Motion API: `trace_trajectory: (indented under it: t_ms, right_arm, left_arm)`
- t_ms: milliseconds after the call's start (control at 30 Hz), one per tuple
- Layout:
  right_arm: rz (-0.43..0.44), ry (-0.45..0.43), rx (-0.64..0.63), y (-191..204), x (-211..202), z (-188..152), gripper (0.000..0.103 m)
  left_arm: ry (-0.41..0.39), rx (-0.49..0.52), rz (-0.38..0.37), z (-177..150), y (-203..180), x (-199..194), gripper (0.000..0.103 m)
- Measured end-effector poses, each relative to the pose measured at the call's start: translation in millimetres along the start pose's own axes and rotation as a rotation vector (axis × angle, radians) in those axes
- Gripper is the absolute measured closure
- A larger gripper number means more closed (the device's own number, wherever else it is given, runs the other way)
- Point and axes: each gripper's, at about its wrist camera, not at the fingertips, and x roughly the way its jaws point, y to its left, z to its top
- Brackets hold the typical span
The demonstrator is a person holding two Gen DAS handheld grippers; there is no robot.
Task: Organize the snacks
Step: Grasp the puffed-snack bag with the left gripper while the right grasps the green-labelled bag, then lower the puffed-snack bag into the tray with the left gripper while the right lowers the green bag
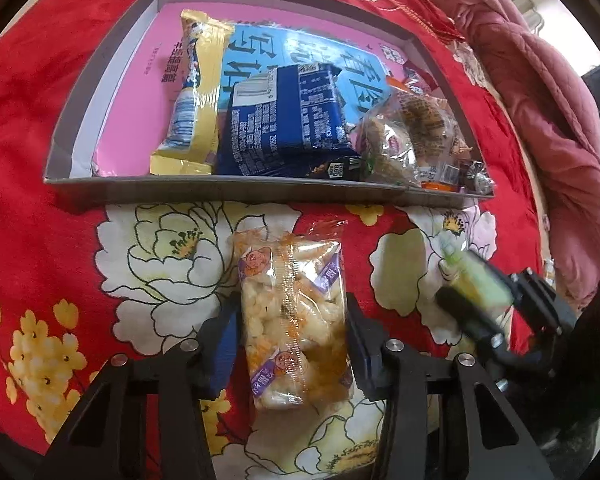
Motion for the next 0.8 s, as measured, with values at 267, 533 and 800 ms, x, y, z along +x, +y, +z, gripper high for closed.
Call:
trace_trajectory:
  t_ms: [267, 533, 800]
  right_arm:
    - [0.088, -0.165, 0.119, -14.4, -29.1, 16.1, 0.068]
    - [0.011, -0.235, 0.171, -24.2, -28.7, 40.1, 0.068]
    - [-0.058, -0.255, 0.214, -35.3, -9.9, 55.1, 0.068]
  left_arm:
    - [-0.121, 0.016, -0.033, 5.3, 2.0, -50.0, 0.054]
    - [-0.236, -0.018, 0.006, 39.2, 19.2, -77.1, 0.054]
    - [-0.274, -0.026, 0.036, 70.1, 16.3, -61.8, 0.054]
